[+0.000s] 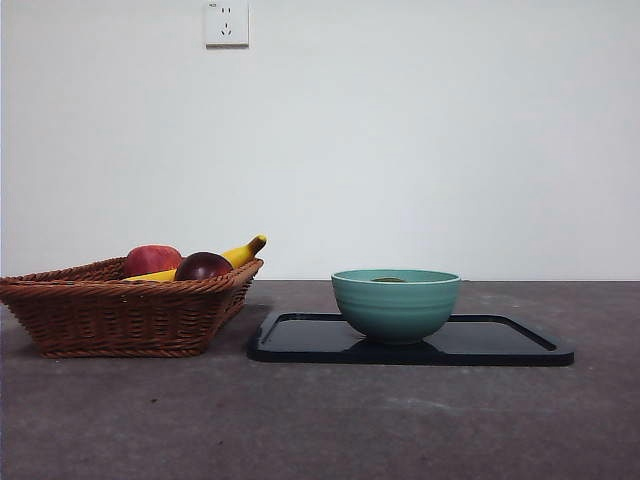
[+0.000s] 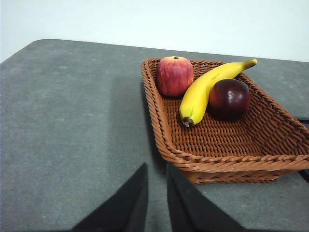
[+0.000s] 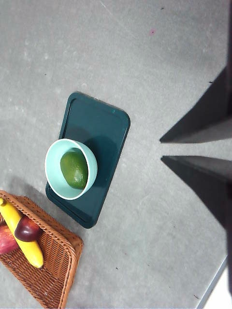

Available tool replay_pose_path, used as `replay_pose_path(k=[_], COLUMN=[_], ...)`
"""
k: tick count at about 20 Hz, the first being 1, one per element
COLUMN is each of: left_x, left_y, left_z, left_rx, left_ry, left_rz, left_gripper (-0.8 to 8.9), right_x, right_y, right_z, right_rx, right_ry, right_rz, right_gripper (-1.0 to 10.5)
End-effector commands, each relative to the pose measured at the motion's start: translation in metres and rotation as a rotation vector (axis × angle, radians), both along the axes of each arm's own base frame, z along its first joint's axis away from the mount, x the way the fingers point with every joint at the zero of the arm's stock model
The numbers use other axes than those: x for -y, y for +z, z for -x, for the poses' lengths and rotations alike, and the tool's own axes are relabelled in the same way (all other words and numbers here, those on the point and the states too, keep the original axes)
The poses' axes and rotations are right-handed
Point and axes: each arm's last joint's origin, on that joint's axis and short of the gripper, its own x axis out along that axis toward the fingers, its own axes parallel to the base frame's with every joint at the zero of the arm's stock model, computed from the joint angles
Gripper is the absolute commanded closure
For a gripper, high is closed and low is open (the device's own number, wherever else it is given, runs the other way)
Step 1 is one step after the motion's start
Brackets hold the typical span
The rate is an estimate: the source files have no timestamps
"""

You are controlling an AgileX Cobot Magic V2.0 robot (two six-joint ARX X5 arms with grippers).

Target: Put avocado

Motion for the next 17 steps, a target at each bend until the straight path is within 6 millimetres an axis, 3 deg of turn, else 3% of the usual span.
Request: replay_pose_path(k=[1,5,8,11,14,17], left_x=[0.0,0.0,0.0,0.0,0.0,0.0], left_y=[-0.008,-0.008,-0.008,-0.008,-0.008,-0.008], left_z=[-0.001,-0.001,-0.001,-0.001,-0.001,-0.001], left_rx=[-0.025,-0.025,-0.025,-0.025,-0.025,-0.025], left_ry=[-0.003,-0.003,-0.003,-0.003,-0.003,-0.003], left_rz=[-0.013,-0.013,-0.013,-0.013,-0.013,-0.013], left_gripper=[7.53,7.53,7.53,7.53,7.53,7.53], right_x=[0.0,0.005,0.007,0.004,0.003,0.007], right_y=[0.005,0.005,-0.01,-0.054,-0.102,-0.133], right_z=[0.0,0.003,-0.002,-0.019,-0.037,-0.05], right_rx=[0.013,0.082,0.231,0.433,0.516,0.557], right_ry=[0.005,0.003,-0.112,-0.164,-0.164,-0.224], right_rz=[-0.018,0.075,0.002,-0.096,-0.087,-0.054], right_gripper=[9.1,9.1,9.1,9.1,9.1,9.1])
